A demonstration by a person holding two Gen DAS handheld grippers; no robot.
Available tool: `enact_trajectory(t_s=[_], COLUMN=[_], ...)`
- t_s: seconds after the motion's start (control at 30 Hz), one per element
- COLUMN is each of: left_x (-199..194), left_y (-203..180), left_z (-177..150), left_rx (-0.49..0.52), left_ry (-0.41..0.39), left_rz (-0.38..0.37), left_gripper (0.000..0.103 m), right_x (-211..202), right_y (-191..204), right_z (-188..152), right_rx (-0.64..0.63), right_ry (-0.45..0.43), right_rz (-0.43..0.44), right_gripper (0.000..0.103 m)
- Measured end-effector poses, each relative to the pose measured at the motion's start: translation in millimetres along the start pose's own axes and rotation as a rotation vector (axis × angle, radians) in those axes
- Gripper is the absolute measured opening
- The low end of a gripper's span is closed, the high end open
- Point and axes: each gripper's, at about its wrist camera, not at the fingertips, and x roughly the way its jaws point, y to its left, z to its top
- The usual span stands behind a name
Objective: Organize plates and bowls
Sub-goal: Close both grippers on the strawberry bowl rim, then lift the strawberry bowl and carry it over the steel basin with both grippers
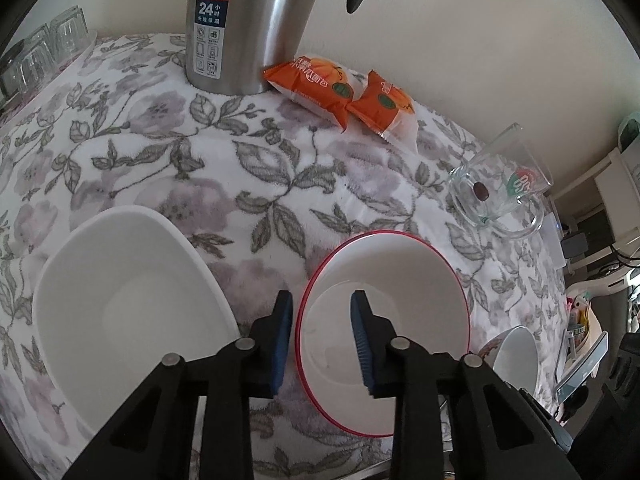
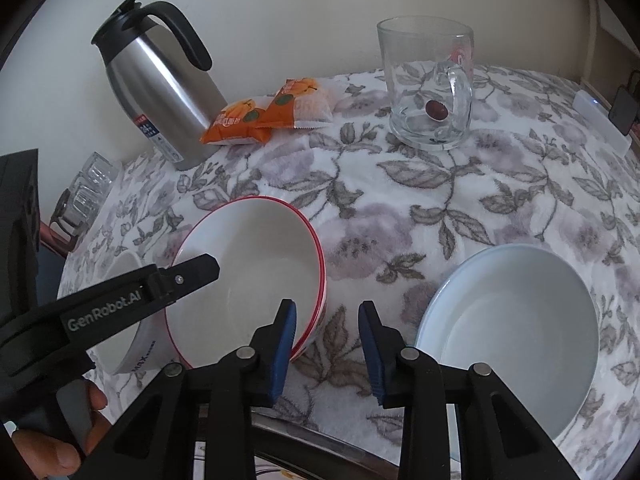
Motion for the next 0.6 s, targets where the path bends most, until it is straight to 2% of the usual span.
enact_trajectory(t_s=[0.33, 0.6], left_x=[2.2, 0.6], left_y=[-5.6, -5.8], left_z=[-1.1, -0.9], left_rx=[0.041, 0.049], left_ry=[-0.013, -0.017], left_rz=[0.025, 0.015], left_gripper=[0.029, 0.029], right_x=[8.4, 7.7], right_y=[5.9, 7.6], right_z=[-5.0, -5.7], right_rx=[-0.011, -0.015], right_ry=[0.024, 0.018], right_rz=[0.042, 0.064], right_gripper=[0.035, 0.034])
